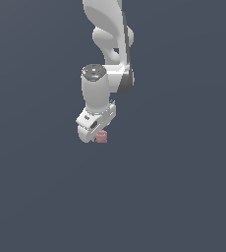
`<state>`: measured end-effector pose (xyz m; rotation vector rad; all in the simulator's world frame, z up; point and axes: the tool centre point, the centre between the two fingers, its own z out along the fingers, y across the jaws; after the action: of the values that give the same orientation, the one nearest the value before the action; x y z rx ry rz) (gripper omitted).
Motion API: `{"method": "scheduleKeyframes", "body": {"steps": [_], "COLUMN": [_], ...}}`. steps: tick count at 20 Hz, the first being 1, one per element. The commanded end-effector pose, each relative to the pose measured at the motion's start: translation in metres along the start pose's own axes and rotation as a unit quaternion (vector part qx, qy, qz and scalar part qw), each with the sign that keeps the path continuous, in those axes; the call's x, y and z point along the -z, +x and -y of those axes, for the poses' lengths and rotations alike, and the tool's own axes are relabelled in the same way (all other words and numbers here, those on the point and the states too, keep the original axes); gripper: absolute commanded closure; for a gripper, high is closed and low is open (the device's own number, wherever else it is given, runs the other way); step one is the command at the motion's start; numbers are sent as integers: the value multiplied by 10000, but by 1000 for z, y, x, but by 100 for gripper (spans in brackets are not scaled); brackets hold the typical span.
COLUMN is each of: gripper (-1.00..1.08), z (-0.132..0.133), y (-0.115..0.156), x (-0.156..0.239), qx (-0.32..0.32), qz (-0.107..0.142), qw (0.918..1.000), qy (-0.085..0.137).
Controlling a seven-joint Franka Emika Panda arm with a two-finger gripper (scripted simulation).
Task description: Pick up the object and move it to a goal position.
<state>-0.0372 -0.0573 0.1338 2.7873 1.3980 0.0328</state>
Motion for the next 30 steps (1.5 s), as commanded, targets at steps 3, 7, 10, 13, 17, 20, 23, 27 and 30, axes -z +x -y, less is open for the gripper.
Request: {"method": "scheduleKeyframes", "body": {"steps": [3, 7, 10, 13, 17, 20, 23, 27, 30], "gripper": [-92, -92, -92, -92, -92, -92, -92, -92, -92], "z": [6, 11, 15, 18, 22, 24, 25, 26, 26], "y": [-8, -15, -19, -24, -28, -30, -32, -33, -33], "x": [-8, -15, -20, -24, -29, -31, -32, -33, -34], "qx": [576, 1080, 1447, 1760, 2088, 2267, 2389, 2464, 2446], "qz": [11, 16, 17, 15, 11, 8, 6, 4, 4], "qw": [9983, 9941, 9894, 9843, 9779, 9739, 9709, 9690, 9695], "qy": [34, 66, 90, 110, 132, 143, 151, 156, 156]}}
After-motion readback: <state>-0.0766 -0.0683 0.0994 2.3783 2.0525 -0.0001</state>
